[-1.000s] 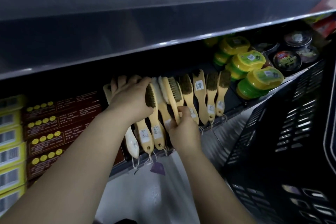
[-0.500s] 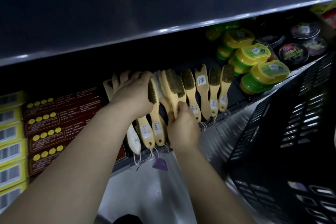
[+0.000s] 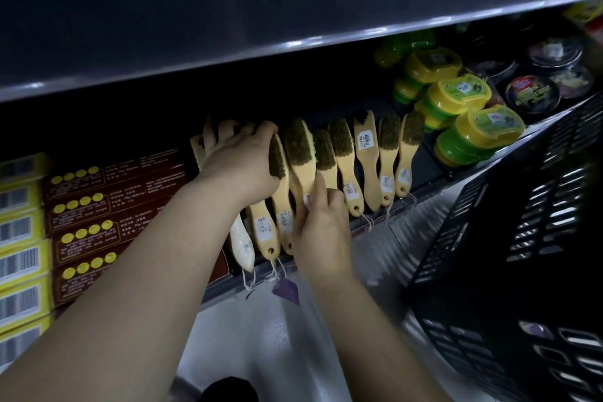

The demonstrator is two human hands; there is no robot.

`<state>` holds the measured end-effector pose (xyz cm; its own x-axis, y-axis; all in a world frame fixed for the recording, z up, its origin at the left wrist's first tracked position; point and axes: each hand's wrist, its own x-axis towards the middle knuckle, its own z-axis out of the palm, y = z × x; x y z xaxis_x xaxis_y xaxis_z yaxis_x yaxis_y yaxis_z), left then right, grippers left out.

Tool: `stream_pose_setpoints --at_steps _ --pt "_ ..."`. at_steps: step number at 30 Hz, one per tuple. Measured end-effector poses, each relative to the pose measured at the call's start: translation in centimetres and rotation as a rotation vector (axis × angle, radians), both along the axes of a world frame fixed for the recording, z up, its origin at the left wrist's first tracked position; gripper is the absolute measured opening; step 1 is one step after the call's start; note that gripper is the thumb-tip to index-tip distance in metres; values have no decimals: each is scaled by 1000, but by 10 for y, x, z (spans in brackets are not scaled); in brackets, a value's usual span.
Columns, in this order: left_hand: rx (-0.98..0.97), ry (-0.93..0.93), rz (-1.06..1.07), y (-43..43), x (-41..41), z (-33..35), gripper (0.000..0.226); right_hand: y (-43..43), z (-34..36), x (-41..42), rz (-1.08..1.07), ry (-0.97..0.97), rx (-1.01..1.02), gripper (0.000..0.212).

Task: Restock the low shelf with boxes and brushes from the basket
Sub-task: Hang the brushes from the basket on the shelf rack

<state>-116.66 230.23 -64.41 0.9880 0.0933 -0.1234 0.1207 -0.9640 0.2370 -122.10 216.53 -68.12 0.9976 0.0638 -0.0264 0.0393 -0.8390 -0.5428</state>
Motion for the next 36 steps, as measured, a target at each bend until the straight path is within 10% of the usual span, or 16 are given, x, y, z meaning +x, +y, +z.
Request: stream_pose_setpoints --at_steps 24,36 --pt "-236 -117 -400 -64 -83 157 37 -78 178 -72 12 3 391 32" --pt "-222 -86 -724 -215 -111 223 26 -262 235 -64 -17 225 56 12"
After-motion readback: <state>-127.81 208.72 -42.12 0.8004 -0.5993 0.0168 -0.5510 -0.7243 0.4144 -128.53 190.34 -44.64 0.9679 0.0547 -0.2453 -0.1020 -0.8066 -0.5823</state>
